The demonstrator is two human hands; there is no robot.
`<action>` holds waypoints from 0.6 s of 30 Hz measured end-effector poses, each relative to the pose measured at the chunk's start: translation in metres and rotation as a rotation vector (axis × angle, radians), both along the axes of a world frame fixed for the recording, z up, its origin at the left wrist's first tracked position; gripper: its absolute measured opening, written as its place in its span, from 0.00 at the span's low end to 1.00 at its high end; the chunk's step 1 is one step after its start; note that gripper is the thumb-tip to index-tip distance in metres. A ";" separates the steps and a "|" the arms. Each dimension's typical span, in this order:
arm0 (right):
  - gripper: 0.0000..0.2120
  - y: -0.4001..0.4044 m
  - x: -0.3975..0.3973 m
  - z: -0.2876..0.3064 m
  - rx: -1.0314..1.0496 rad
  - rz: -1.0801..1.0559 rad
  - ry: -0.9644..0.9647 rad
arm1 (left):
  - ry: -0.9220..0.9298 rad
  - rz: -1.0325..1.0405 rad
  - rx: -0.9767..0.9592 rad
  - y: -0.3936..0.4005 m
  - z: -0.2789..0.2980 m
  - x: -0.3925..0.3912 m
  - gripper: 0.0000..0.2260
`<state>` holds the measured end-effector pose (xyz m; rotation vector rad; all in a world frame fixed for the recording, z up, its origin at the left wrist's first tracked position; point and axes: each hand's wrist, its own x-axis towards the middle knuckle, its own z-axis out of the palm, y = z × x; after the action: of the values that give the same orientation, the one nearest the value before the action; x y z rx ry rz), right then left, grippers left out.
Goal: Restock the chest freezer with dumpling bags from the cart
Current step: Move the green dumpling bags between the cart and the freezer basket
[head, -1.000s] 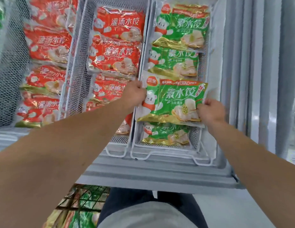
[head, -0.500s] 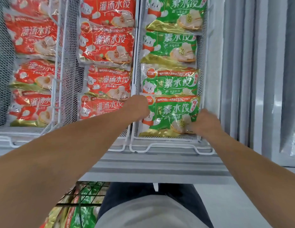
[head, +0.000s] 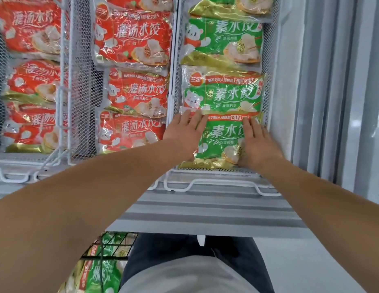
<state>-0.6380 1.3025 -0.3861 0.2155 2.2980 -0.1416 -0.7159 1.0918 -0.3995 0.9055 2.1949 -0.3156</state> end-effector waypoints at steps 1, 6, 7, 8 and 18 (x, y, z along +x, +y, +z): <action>0.64 0.001 -0.002 0.001 -0.015 -0.014 0.005 | -0.008 0.007 0.013 0.000 0.002 -0.002 0.54; 0.55 0.001 -0.017 0.020 -0.139 -0.021 0.049 | -0.078 0.110 0.189 0.001 0.035 -0.019 0.41; 0.51 -0.002 -0.019 0.029 -0.165 -0.012 0.083 | -0.049 0.163 0.229 -0.001 0.044 -0.019 0.36; 0.48 -0.006 -0.021 0.037 -0.184 0.004 0.123 | -0.015 0.220 0.260 -0.004 0.052 -0.015 0.33; 0.33 -0.037 -0.005 0.100 -0.265 0.249 0.320 | 0.204 0.819 0.468 -0.043 0.121 0.065 0.29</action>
<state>-0.6428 1.2659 -0.2862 -0.2462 2.5669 -0.3712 -0.6508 1.0492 -0.2785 0.1271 2.6656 0.5359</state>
